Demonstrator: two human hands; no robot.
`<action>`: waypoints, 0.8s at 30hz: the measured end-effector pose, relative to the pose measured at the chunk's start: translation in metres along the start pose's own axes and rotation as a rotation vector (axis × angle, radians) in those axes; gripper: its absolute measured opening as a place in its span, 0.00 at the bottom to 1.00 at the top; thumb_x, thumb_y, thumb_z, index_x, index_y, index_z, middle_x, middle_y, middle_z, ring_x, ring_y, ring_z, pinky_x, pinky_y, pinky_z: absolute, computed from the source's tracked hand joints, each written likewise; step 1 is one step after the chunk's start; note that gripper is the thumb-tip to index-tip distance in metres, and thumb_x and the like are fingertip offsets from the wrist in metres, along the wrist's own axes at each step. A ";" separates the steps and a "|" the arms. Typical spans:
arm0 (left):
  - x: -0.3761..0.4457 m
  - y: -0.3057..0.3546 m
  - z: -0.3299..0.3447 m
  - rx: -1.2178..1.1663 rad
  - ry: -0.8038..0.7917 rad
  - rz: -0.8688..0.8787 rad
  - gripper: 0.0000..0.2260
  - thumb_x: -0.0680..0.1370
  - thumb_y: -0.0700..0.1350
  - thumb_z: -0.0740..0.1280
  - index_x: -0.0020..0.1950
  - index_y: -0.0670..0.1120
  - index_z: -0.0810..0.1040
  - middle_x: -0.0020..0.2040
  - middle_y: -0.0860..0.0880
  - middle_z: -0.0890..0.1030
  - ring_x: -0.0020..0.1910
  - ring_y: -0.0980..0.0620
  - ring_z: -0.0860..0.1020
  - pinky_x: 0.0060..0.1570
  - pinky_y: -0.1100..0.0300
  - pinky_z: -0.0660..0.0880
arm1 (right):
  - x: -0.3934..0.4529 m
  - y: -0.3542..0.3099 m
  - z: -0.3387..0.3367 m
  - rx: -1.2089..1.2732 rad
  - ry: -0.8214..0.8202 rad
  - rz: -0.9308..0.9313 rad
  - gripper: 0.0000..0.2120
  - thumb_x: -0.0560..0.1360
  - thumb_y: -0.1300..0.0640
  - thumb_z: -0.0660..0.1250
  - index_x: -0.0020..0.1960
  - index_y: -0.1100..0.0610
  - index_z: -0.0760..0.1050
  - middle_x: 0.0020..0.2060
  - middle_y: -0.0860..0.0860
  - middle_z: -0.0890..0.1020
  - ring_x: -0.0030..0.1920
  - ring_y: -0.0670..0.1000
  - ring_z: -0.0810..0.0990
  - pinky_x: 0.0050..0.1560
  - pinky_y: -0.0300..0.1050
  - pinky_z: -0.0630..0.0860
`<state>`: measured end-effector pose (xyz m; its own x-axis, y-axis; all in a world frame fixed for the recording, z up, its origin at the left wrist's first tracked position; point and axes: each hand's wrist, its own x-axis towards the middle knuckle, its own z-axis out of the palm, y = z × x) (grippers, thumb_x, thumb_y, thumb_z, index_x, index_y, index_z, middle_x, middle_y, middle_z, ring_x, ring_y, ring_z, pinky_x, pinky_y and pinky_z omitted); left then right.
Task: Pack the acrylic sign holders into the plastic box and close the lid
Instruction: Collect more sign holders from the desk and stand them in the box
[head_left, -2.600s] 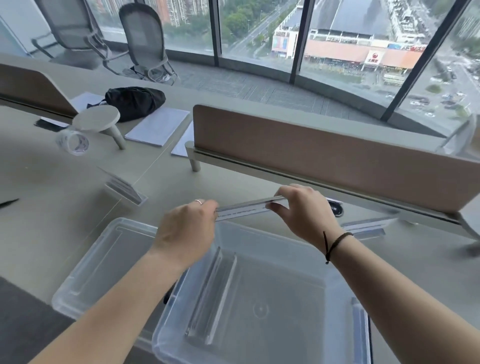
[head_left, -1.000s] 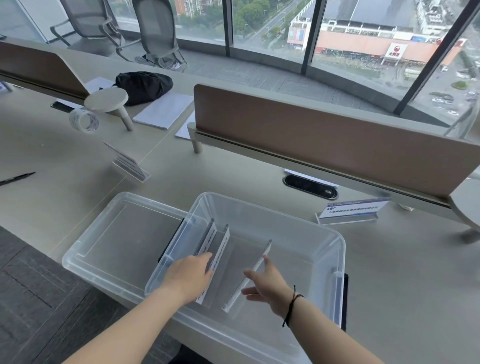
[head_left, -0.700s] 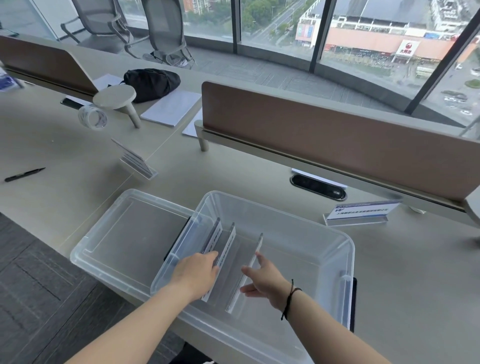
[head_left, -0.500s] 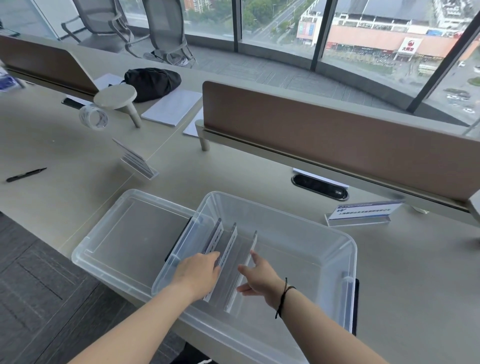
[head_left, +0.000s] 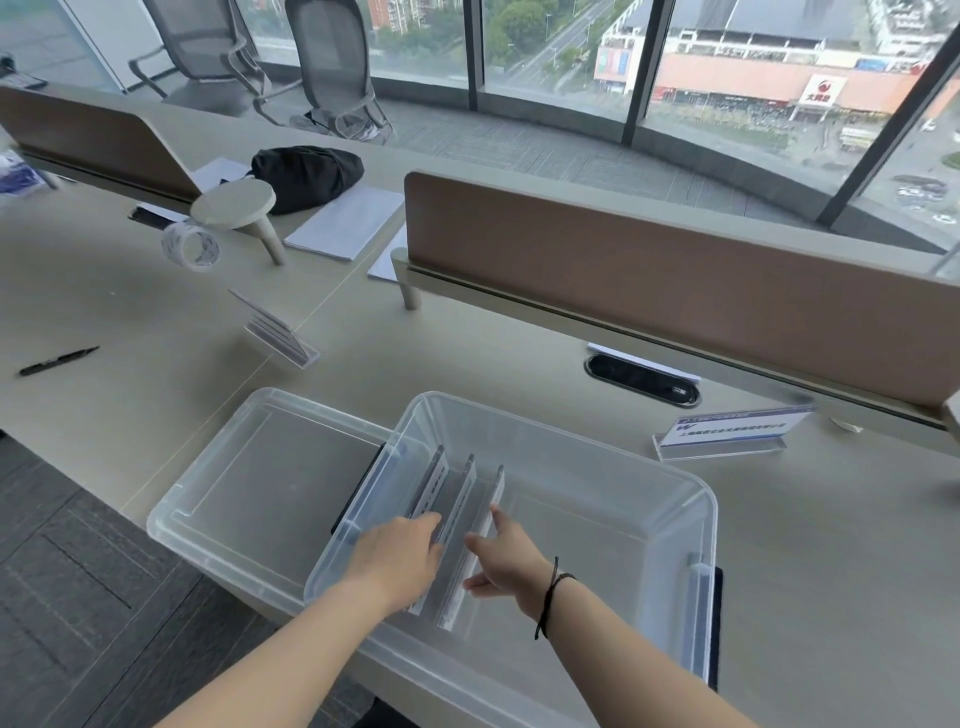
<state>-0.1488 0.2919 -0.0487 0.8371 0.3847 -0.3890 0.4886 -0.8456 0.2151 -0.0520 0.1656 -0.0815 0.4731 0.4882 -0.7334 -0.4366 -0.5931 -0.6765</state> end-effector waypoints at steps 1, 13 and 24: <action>0.000 0.000 0.000 -0.003 0.004 0.000 0.21 0.82 0.54 0.58 0.75 0.52 0.65 0.55 0.50 0.83 0.52 0.49 0.81 0.53 0.49 0.78 | -0.001 0.000 0.000 0.005 0.000 -0.001 0.34 0.80 0.54 0.61 0.79 0.47 0.45 0.75 0.58 0.64 0.37 0.52 0.86 0.38 0.45 0.84; -0.006 0.006 -0.011 -0.065 0.017 0.000 0.23 0.81 0.57 0.58 0.76 0.56 0.61 0.56 0.52 0.83 0.52 0.51 0.81 0.49 0.52 0.79 | -0.028 0.001 -0.008 -0.010 0.007 0.013 0.32 0.78 0.45 0.64 0.77 0.51 0.55 0.65 0.55 0.76 0.42 0.51 0.87 0.46 0.48 0.84; -0.009 0.020 -0.074 -0.183 0.156 0.036 0.16 0.81 0.54 0.60 0.68 0.55 0.73 0.50 0.56 0.81 0.49 0.53 0.78 0.52 0.53 0.77 | -0.059 -0.029 -0.038 -0.135 0.115 -0.213 0.09 0.78 0.52 0.65 0.49 0.57 0.78 0.43 0.56 0.85 0.33 0.50 0.82 0.40 0.48 0.80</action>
<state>-0.1279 0.2986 0.0249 0.8757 0.4200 -0.2384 0.4824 -0.7841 0.3906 -0.0383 0.1296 -0.0157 0.6308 0.5398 -0.5575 -0.2154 -0.5684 -0.7941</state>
